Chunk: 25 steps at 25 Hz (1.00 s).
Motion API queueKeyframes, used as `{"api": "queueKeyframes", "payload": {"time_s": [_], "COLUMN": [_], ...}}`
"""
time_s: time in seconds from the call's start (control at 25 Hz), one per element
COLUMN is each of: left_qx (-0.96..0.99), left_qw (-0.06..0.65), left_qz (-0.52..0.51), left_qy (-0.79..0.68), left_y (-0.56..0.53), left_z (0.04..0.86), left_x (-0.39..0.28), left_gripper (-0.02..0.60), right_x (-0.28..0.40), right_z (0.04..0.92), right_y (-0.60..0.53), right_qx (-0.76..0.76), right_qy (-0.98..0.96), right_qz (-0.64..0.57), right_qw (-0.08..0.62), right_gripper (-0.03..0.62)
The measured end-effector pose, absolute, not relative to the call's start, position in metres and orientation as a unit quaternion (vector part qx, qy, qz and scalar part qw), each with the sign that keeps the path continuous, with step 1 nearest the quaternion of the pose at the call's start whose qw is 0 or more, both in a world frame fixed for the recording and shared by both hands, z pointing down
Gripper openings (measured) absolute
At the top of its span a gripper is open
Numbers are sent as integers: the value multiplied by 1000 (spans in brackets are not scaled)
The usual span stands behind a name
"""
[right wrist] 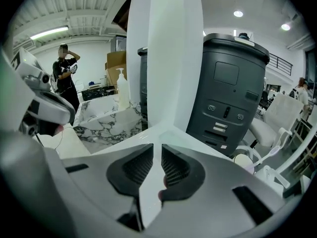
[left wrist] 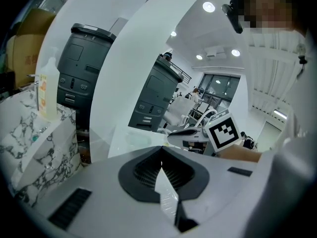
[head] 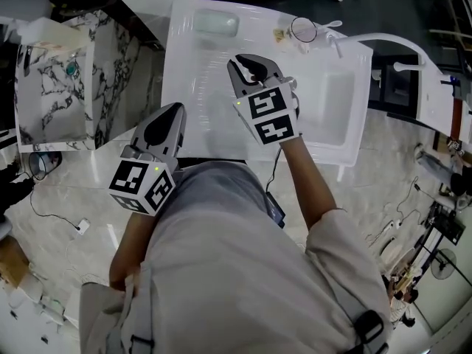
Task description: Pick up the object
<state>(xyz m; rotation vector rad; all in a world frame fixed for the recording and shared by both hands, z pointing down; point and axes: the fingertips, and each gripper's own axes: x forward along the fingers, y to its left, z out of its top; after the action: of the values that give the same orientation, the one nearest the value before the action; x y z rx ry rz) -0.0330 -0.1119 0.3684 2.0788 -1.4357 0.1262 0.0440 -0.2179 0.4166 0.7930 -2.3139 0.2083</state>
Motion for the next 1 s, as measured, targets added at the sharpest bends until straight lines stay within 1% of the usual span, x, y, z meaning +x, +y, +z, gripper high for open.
{"api": "queueKeyframes", "payload": {"time_s": [0.28, 0.84, 1.0], "left_qx": [777, 767, 764], "left_qw": [306, 314, 317], "left_qz": [49, 45, 44], "left_qy": [-549, -557, -561], "left_y": [-110, -109, -109], "left_z": [372, 375, 375], "left_x": [-37, -38, -39], "left_gripper": [2, 2, 2], "right_x": [37, 29, 28], "right_z": [436, 471, 481], "right_y": [-226, -247, -254], "right_qx": [291, 274, 264], "right_qy": [-884, -862, -856], "right_qz": [64, -7, -22], "right_qw": [361, 426, 443], "right_gripper": [66, 85, 100]}}
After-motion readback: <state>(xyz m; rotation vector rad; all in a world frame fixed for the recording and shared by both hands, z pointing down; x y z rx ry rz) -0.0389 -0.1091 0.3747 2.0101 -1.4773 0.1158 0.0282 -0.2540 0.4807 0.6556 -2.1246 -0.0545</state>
